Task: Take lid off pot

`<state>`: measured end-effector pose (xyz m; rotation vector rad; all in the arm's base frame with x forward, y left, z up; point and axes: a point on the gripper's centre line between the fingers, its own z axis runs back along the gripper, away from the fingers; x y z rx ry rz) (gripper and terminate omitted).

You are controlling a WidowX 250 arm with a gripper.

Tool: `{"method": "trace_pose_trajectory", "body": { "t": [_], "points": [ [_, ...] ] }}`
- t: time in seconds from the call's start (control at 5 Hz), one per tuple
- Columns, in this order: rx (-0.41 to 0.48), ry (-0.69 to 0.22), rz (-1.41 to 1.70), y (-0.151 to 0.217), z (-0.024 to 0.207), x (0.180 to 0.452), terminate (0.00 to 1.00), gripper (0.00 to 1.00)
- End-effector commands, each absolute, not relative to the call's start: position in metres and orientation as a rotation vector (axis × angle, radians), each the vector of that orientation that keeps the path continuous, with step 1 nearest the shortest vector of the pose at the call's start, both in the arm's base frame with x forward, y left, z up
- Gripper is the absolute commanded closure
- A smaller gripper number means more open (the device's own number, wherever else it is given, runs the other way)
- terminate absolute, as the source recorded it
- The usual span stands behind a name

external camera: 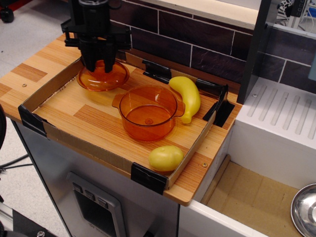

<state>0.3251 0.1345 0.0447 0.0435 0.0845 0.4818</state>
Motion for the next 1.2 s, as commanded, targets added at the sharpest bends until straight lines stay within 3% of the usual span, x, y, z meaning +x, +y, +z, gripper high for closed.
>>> {"method": "trace_pose_trajectory", "body": {
  "t": [0.0, 0.6, 0.8, 1.0],
  "points": [
    [0.096, 0.015, 0.483, 0.132, 0.059, 0.325, 0.00, 0.00],
    [0.026, -0.053, 0.477, 0.117, 0.133, 0.307, 0.00, 0.00],
    [0.042, -0.067, 0.459, 0.111, 0.156, 0.300, 0.00, 0.00],
    [0.042, -0.067, 0.459, 0.111, 0.156, 0.300, 0.00, 0.00]
  ]
}}
